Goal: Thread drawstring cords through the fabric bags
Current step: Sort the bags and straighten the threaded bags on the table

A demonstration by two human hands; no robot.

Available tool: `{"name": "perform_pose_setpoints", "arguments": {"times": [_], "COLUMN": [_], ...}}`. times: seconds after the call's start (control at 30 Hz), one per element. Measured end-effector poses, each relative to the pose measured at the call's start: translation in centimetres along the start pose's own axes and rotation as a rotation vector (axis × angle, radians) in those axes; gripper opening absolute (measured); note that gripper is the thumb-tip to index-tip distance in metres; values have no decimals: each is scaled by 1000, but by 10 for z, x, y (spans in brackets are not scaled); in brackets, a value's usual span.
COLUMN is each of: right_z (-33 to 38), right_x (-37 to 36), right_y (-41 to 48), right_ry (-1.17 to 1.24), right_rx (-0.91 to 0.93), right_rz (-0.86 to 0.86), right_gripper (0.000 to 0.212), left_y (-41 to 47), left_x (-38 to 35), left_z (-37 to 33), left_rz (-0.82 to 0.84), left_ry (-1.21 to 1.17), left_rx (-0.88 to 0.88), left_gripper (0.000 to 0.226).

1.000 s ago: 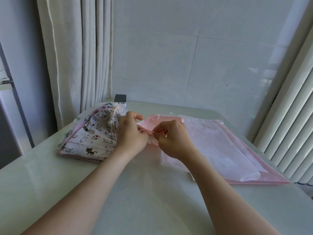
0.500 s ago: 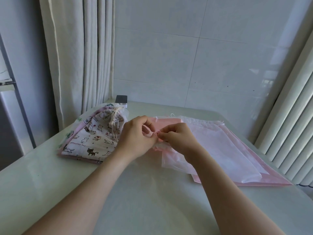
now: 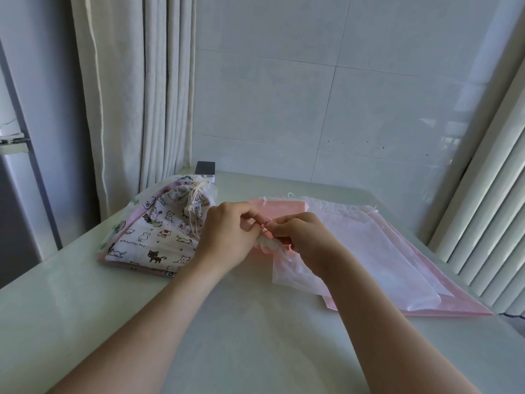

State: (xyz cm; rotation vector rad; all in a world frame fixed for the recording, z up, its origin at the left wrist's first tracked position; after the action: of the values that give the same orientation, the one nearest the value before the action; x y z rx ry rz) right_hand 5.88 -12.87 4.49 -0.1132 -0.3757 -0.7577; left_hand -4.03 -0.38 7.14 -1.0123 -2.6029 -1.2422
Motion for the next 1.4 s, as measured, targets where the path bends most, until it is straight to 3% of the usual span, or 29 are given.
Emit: {"name": "perform_pose_setpoints", "arguments": {"times": [0.17,0.3,0.37,0.47,0.53,0.73,0.9,1.23,1.4], "right_z": [-8,-6,-2,-3,-6,-13,-9,2,-3], "right_x": [8,7,5,5,7,21,14,12,17], "right_y": [6,4,2,2,3,7,9,17,17], "right_ry": [54,44,60,78,76,93,-13,-574,-750], "right_rx": [-51,-38,-14,-4,-22,-64,-4,175,164], "right_rz": [-70,-41,-35,-58,-92,-211,-199,-211,-251], "right_gripper": [20,24,25,25,24,17,11,6,15], "left_y": [0,1,1,-2,-3,5,7,3,-2], "left_x": [-4,-6,-8,-20,-17,7,-6,-2,-8], "left_z": [-9,-6,2,9,6,10,18,27,35], "left_rz": [-9,-36,-18,146,174,-108,-88,-76,-11], "left_ry": [99,154,183,170,31,-809,-1119,-628,-547], "left_rx": [-121,-193,-139,56,152,400,497,433,506], "left_gripper": [19,10,14,34,41,40,38,39,46]}}
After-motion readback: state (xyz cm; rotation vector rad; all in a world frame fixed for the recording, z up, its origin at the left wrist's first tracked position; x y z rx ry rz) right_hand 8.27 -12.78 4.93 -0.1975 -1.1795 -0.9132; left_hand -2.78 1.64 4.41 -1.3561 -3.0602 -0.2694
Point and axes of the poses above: each hand's wrist, its own y-axis towards the middle knuckle, its own x-axis out of the back of the hand, z = x × y, the point moved 9 cm from there along y, towards the middle knuckle, and after that the axes turned 9 degrees about -y, right-handed, at the moved point
